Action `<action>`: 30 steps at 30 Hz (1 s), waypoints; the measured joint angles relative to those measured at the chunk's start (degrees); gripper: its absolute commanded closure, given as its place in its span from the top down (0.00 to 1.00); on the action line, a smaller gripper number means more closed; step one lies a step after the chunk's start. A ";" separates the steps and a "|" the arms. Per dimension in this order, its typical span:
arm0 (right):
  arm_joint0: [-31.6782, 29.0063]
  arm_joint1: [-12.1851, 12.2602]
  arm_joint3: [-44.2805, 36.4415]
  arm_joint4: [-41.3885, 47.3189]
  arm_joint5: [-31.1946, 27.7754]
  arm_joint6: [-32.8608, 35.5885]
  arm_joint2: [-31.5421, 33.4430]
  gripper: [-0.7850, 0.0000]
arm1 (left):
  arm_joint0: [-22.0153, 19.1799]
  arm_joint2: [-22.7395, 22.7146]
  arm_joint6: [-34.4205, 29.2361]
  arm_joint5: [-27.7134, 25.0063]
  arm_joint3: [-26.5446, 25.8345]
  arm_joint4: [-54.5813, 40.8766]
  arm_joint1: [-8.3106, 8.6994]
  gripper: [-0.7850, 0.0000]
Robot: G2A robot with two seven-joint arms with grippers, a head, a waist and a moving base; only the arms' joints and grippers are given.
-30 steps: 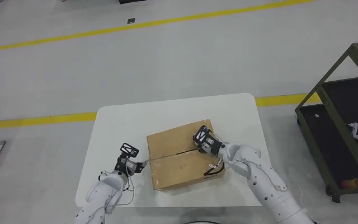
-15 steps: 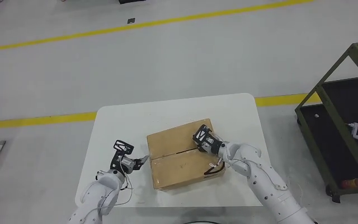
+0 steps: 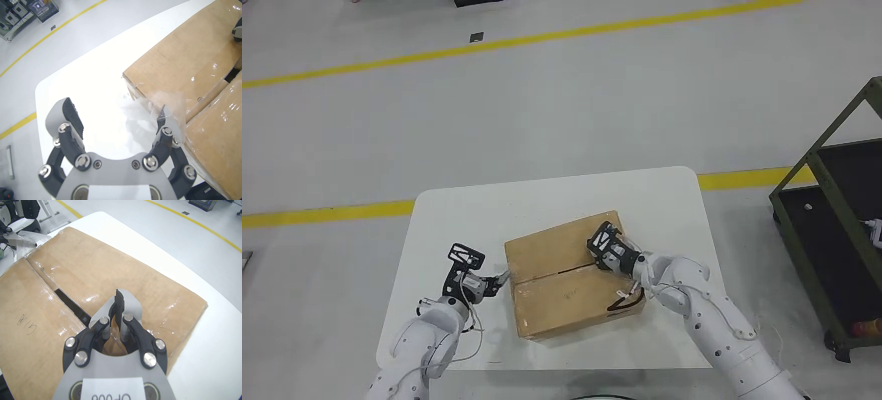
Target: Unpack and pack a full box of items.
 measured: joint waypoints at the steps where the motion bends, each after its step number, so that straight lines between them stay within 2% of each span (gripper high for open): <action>1: -0.02 0.00 -0.09 0.00 -0.04 0.02 0.03 0.00 | -0.09 0.14 -0.01 0.19 -0.28 0.32 -0.02 1.00; 17: -1.36 0.25 -2.06 0.52 0.52 -0.10 1.50 0.00 | -0.45 2.72 -0.57 1.87 -6.34 3.96 -0.48 1.00; 30: -5.53 1.66 -6.33 1.91 1.75 -0.39 8.11 0.00 | -0.96 6.32 -0.50 2.28 -9.11 8.67 -0.98 1.00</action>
